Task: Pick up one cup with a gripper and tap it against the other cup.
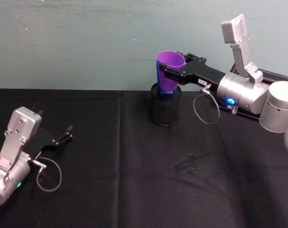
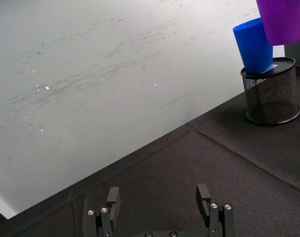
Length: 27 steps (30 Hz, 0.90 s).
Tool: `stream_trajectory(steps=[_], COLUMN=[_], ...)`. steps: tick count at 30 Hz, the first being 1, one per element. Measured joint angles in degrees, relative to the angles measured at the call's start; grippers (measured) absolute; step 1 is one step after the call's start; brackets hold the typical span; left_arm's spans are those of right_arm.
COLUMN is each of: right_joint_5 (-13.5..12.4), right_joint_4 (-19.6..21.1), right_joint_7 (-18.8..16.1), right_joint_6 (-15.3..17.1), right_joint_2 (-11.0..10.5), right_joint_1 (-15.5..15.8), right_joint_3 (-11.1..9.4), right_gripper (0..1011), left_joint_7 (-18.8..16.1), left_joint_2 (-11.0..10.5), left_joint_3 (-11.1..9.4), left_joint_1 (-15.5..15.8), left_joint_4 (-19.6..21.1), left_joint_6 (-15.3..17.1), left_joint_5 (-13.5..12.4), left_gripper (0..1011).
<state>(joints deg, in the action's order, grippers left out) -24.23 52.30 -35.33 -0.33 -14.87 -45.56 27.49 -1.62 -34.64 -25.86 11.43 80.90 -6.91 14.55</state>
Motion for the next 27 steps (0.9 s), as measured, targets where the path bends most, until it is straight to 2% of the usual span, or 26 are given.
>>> stream_trajectory(steps=[9,27], right_joint_5=[-0.03,0.58], right_joint_4=[-3.71,-5.74], right_joint_7=[-0.08,-1.39], right_joint_6=[-0.33,-1.19], right_joint_2=[1.6,2.58], right_joint_1=[-1.56,-2.22], right_joint_3=[-0.79,-1.7], right_gripper=[724,726], left_joint_7=[0.0,0.0], left_joint_2=[0.0,0.0], left_joint_3=[0.0,0.0], left_joint_1=[0.0,0.0], left_joint_4=[0.0,0.0], left_joint_6=[0.0,0.0], left_joint_5=[0.0,0.0], left_gripper=[1011,1011])
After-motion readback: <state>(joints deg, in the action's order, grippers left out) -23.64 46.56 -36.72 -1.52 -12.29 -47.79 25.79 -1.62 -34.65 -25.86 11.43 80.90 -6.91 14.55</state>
